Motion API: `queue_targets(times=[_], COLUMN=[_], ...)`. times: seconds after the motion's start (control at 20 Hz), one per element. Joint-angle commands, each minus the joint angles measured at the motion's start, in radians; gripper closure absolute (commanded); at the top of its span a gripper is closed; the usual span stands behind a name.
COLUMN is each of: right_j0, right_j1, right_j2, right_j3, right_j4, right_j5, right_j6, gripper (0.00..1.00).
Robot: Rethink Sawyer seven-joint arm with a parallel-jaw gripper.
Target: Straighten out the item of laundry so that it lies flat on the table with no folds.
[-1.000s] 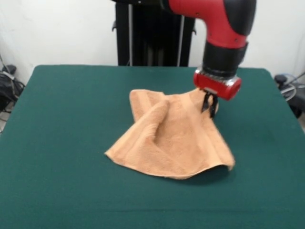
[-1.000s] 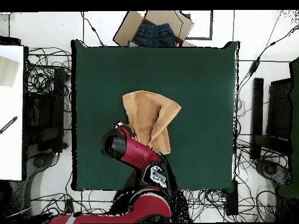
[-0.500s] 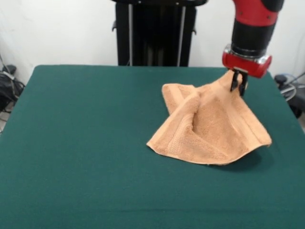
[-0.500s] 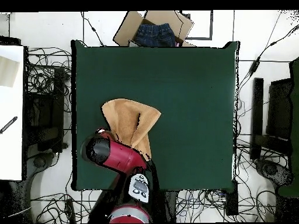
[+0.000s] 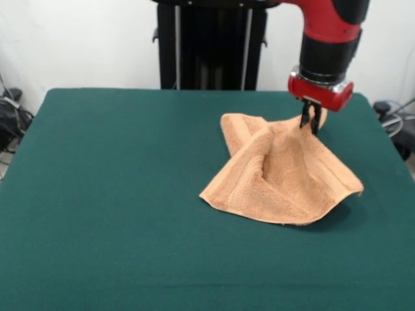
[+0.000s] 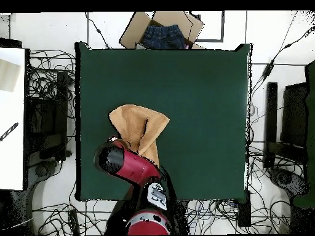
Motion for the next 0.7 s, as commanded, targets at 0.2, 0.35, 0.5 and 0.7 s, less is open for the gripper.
queue_targets(times=[0.2, 0.35, 0.5, 0.7], right_j0=[-0.025, -0.032, -0.059, -0.052], right_j1=[0.021, 0.035, 0.081, 0.095], right_j2=[0.095, 0.097, 0.132, 0.133], right_j3=[0.057, 0.039, 0.030, 0.025], right_j4=[0.038, 0.032, 0.018, 0.020], right_j5=[-0.034, -0.035, -0.108, -0.131], right_j6=[0.255, 0.246, 0.250, 0.258], gripper=[1.00, 1.00, 1.00, 1.00])
